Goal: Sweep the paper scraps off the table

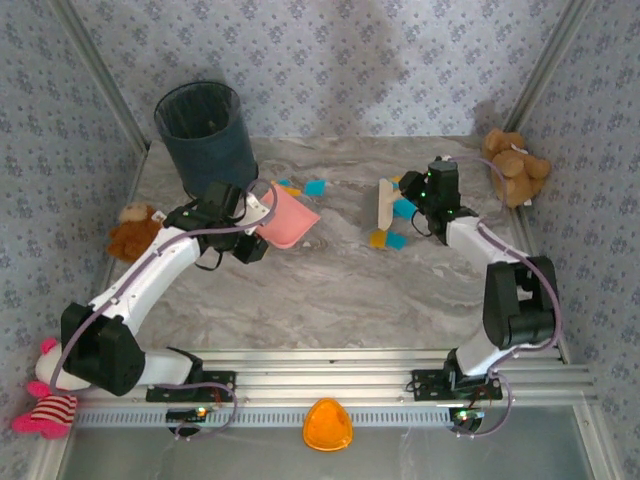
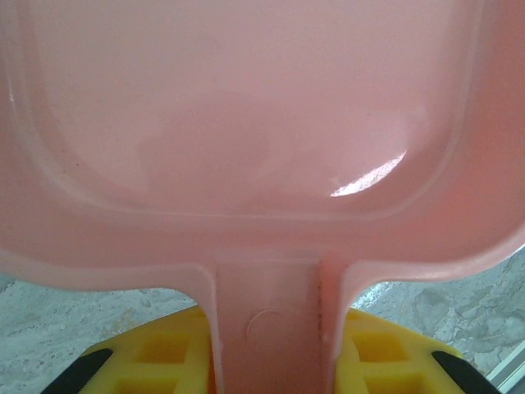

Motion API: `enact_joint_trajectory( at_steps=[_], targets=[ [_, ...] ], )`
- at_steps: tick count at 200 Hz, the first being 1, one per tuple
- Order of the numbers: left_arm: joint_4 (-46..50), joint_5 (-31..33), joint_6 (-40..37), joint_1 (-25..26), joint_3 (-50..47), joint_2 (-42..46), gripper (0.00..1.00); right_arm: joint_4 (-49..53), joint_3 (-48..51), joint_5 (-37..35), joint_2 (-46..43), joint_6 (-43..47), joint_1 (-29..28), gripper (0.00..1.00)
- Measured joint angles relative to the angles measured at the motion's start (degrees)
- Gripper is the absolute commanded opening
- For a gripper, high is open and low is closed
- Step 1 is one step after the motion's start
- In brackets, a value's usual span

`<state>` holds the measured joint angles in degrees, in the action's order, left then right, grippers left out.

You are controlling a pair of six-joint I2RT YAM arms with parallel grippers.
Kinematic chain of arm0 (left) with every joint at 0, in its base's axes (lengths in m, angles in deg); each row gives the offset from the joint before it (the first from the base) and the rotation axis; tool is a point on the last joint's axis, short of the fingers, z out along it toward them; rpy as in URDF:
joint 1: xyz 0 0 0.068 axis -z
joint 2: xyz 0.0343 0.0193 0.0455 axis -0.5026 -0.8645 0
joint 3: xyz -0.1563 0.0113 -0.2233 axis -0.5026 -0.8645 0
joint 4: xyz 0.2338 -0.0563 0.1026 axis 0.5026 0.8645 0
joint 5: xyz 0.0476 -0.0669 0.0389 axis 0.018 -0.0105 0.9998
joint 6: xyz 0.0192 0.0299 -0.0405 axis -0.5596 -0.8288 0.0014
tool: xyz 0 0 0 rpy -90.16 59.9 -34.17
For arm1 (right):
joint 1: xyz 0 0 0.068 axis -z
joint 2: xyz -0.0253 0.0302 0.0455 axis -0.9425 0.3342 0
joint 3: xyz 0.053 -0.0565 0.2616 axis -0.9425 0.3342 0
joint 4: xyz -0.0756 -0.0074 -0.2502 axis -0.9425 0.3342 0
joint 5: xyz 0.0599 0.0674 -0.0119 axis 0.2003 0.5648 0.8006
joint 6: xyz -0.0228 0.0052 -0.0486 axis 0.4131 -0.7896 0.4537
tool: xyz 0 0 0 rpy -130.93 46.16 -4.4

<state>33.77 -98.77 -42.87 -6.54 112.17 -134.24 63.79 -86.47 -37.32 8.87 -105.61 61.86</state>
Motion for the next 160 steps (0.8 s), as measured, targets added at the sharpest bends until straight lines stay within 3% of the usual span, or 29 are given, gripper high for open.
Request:
enact_joint_trajectory(
  at_steps=[69,160],
  targets=[
    [0.1,0.1,-0.4,0.0,0.0,-0.9,0.00,1.9,1.1,-2.7,2.5,-3.6,1.0,0.00],
    [0.5,0.0,-1.1,1.1,0.0,-2.0,0.00,9.8,9.3,-10.2,-11.7,-4.7,0.4,0.00]
  ],
)
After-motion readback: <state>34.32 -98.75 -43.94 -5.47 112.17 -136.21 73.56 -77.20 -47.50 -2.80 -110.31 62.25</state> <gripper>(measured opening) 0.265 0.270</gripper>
